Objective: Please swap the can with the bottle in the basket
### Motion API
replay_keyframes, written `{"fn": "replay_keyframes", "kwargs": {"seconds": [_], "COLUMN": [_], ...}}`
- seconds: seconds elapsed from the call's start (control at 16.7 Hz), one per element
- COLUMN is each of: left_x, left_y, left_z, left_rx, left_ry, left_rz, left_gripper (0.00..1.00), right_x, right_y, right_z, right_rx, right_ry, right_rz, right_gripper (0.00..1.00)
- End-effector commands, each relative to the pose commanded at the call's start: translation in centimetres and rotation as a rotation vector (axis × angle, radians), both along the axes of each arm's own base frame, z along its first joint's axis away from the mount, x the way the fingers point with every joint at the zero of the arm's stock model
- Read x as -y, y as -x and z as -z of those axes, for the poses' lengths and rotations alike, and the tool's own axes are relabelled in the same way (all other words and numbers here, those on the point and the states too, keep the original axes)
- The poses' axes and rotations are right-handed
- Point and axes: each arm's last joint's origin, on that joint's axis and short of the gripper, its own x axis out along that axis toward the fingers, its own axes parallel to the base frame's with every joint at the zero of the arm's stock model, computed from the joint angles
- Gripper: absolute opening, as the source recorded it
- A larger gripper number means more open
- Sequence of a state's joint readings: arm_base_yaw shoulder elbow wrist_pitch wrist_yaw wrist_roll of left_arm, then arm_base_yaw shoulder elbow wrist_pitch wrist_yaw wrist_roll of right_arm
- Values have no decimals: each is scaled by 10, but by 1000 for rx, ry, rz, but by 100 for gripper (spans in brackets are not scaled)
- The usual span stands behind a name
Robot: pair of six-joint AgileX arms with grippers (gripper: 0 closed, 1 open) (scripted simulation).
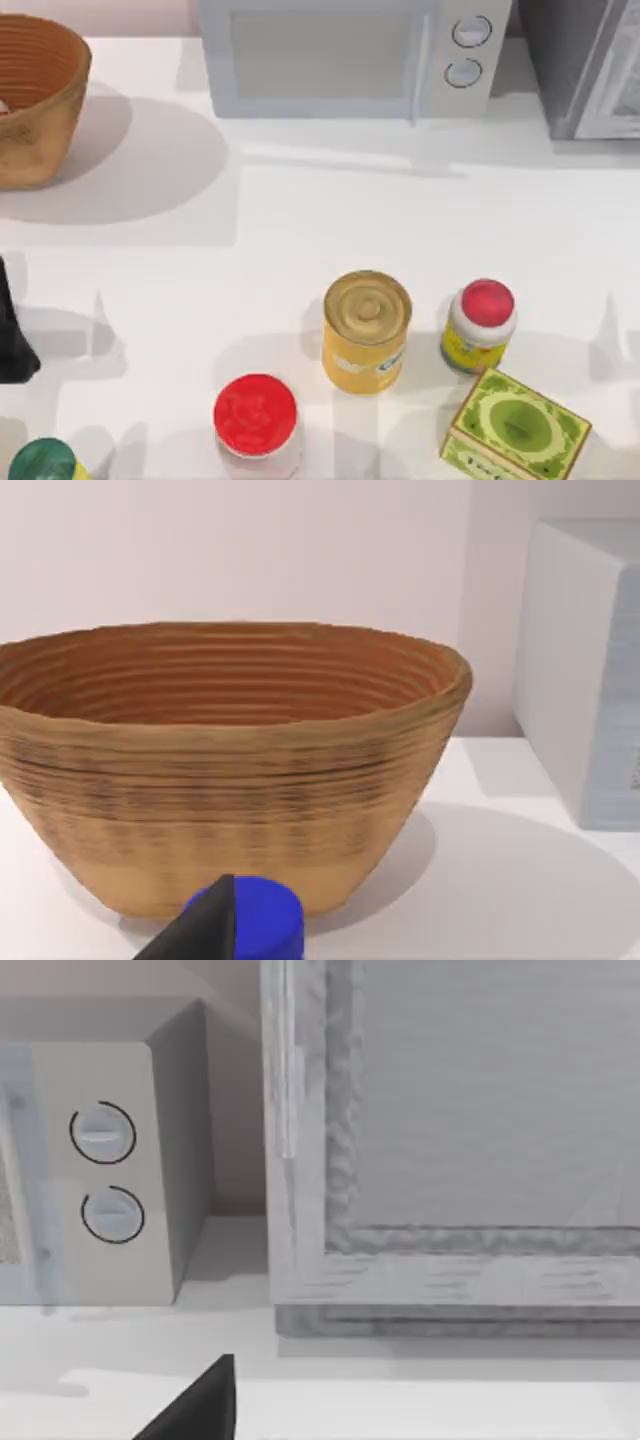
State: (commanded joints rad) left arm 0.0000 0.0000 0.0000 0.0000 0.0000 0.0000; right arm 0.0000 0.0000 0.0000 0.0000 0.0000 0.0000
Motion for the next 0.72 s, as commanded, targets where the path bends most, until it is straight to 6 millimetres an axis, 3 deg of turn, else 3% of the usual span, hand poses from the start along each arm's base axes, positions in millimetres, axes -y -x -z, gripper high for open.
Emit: {"fn": "replay_keyframes", "kwargs": {"seconds": [0.18,0.36,0.54,0.72], "left_x": [0,-2,-4,-7], "left_y": [0,-2,-9,-29], "left_z": [-2,-16,-47,-88], "left_rx": [-6,-61,-159,-284], "left_ry": [0,-5,-13,-22], "left_rz": [-2,-17,-32,-40], "left_gripper": [100,100,100,100], "right_x": [0,0,0,0], "right_y": [0,0,0,0], "right_z": [0,0,0,0], "right_rx": [0,0,0,0], "right_ry": [0,0,0,0], "right_rz": [0,0,0,0], "right_gripper": [100,100,100,100]}}
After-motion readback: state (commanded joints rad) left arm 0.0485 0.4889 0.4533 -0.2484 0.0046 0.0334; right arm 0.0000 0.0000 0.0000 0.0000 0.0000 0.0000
